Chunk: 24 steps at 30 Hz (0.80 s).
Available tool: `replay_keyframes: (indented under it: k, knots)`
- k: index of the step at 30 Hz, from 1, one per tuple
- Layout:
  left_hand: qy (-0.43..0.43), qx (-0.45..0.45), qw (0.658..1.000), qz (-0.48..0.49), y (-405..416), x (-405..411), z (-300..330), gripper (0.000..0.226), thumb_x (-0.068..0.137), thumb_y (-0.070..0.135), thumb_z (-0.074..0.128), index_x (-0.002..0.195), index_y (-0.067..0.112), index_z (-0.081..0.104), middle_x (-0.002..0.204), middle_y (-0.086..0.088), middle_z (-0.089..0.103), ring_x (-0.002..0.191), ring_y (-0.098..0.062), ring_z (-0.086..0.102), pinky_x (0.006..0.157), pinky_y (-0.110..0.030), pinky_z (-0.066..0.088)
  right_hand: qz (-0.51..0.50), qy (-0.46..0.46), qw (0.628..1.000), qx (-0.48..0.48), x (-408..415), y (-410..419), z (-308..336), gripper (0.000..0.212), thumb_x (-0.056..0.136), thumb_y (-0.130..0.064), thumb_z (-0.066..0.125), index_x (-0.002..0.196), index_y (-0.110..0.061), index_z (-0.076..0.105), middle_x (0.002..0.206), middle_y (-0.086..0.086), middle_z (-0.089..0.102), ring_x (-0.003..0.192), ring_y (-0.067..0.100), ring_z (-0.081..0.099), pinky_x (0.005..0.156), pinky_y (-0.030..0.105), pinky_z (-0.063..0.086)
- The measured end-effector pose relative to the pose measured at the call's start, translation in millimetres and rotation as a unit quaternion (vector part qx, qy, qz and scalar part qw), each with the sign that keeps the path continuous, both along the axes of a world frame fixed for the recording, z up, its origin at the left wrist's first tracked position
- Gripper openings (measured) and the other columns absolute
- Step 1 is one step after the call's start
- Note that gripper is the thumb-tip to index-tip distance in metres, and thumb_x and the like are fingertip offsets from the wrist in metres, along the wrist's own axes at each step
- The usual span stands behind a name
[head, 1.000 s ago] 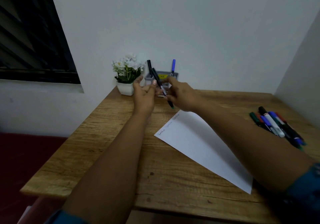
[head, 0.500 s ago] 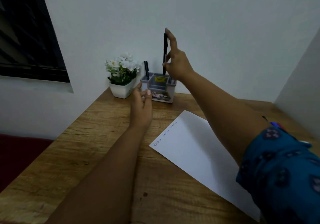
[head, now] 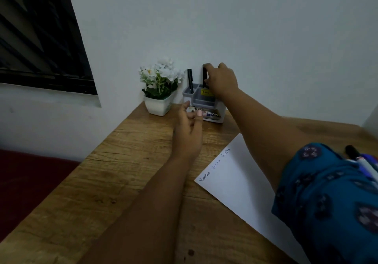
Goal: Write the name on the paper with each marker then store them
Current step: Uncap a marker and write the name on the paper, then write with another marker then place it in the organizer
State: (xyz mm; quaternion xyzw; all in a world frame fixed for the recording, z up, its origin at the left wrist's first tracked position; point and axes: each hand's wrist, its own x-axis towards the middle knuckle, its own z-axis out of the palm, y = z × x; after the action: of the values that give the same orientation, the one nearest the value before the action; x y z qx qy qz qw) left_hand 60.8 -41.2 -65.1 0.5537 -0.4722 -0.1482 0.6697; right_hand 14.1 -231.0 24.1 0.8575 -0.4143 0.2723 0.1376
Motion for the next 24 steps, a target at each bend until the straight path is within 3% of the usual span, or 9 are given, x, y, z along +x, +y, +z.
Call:
replay_keyframes:
  k: [6, 8, 10, 12, 14, 16, 21, 24]
  knots:
    - [-0.028, 0.025, 0.999, -0.011, 4, 0, 3, 0.05, 0.099, 0.036, 0.046, 0.144, 0.02, 0.032, 0.11, 0.008, 0.059, 0.092, -0.004, 0.059, 0.07, -0.017, 0.043, -0.01, 0.028, 0.999, -0.02, -9, 15, 26, 0.074, 0.09, 0.003, 0.044, 0.154, -0.025, 0.022, 0.117, 0.009, 0.064, 0.115, 0.033, 0.046, 0.084, 0.042, 0.042]
    - [-0.048, 0.027, 0.998, -0.013, 7, -2, 8, 0.049, 0.098, 0.036, 0.048, 0.142, 0.022, 0.034, 0.115, 0.006, 0.058, 0.097, -0.004, 0.059, 0.075, -0.019, 0.046, 0.006, -0.034, 0.999, 0.005, -30, 28, 40, 0.065, 0.09, 0.005, 0.042, 0.148, -0.025, 0.038, 0.121, 0.008, 0.063, 0.117, 0.033, 0.046, 0.089, 0.043, 0.044]
    - [-0.083, 0.029, 0.996, -0.013, 11, -5, 13, 0.044, 0.097, 0.035, 0.051, 0.137, 0.024, 0.039, 0.124, 0.002, 0.054, 0.106, -0.008, 0.057, 0.084, -0.026, 0.049, 0.033, -0.108, 0.993, 0.027, -62, 42, 51, 0.044, 0.094, -0.001, 0.045, 0.131, -0.02, 0.059, 0.117, 0.009, 0.064, 0.116, 0.031, 0.049, 0.092, 0.04, 0.044]
    - [-0.145, 0.022, 0.989, -0.007, 15, -11, 18, 0.029, 0.096, 0.032, 0.053, 0.124, 0.023, 0.051, 0.12, 0.004, 0.052, 0.106, -0.01, 0.055, 0.088, -0.032, 0.05, 0.032, -0.129, 0.989, 0.069, -106, 60, 56, 0.026, 0.095, -0.011, 0.055, 0.116, -0.016, 0.069, 0.112, 0.008, 0.067, 0.109, 0.026, 0.056, 0.091, 0.033, 0.046]
    - [-0.233, 0.02, 0.972, 0.0, 19, -21, 20, 0.016, 0.096, 0.03, 0.054, 0.105, 0.019, 0.059, 0.109, 0.006, 0.051, 0.102, -0.013, 0.053, 0.083, -0.03, 0.046, -0.015, -0.099, 0.985, 0.138, -161, 81, 56, 0.019, 0.089, -0.014, 0.066, 0.107, -0.015, 0.073, 0.107, 0.006, 0.069, 0.097, 0.02, 0.062, 0.085, 0.027, 0.047]
    - [-0.303, 0.031, 0.952, -0.001, 23, -34, 21, 0.02, 0.097, 0.03, 0.052, 0.099, 0.013, 0.061, 0.106, 0.001, 0.054, 0.105, -0.019, 0.05, 0.082, -0.027, 0.038, -0.087, -0.047, 0.975, 0.201, -213, 100, 48, 0.016, 0.084, -0.013, 0.074, 0.1, -0.013, 0.075, 0.104, 0.009, 0.07, 0.09, 0.019, 0.064, 0.082, 0.027, 0.049]
    - [-0.278, 0.042, 0.959, -0.037, 34, -73, 23, 0.031, 0.099, 0.035, 0.046, 0.09, 0.011, 0.062, 0.098, -0.001, 0.056, 0.102, -0.021, 0.048, 0.079, -0.028, 0.034, -0.227, 0.053, 0.934, 0.27, -292, 133, 3, 0.02, 0.083, -0.016, 0.071, 0.102, -0.011, 0.076, 0.111, 0.011, 0.069, 0.105, 0.026, 0.063, 0.094, 0.034, 0.051]
    - [-0.279, 0.037, 0.959, -0.029, 39, -83, 23, 0.033, 0.098, 0.04, 0.046, 0.091, 0.013, 0.064, 0.099, 0.005, 0.054, 0.102, -0.012, 0.042, 0.078, -0.027, 0.032, -0.282, 0.033, 0.923, 0.258, -308, 139, -15, 0.025, 0.085, -0.02, 0.069, 0.107, -0.009, 0.072, 0.114, 0.012, 0.067, 0.104, 0.028, 0.063, 0.094, 0.036, 0.052]
